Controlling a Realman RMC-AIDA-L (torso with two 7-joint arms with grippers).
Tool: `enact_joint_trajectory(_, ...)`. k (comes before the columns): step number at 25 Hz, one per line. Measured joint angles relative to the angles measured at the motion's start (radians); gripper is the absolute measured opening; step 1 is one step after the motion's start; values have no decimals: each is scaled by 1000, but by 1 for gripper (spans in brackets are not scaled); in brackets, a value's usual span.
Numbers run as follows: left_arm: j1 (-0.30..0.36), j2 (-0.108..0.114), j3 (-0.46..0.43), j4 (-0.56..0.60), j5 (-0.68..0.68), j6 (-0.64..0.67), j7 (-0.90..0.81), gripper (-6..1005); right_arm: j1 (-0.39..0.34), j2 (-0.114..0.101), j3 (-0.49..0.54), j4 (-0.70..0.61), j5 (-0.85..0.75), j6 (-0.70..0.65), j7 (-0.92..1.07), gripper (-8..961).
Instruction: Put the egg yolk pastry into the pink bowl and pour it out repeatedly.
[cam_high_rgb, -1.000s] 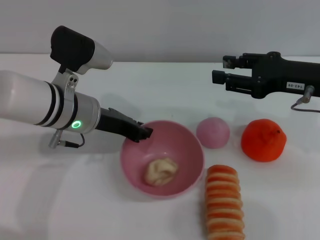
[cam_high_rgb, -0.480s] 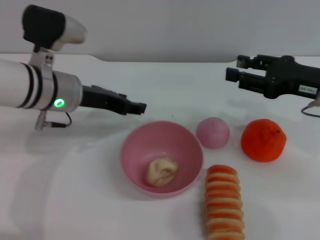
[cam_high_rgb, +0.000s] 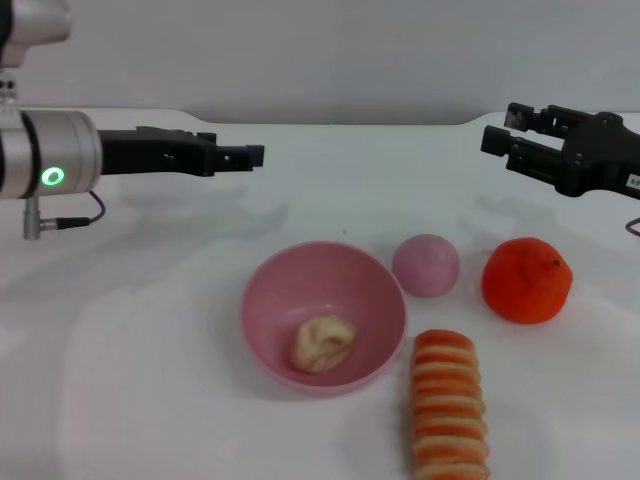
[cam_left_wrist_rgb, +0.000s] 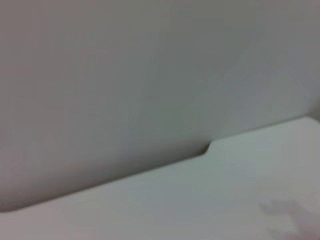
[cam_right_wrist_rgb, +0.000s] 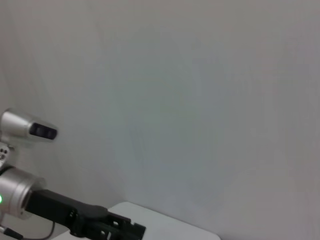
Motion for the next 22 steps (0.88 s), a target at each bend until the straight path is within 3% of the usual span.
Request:
enact_joint_trajectory(13,97,1,-101,26,-219,-1,182,734,-18,1,51,23,42,-6,-6,544)
enact_joint_trajectory(22,192,-2,-149,-32,-558,-9,518,734,-82,-1,86,169,306,-40,-209,544)
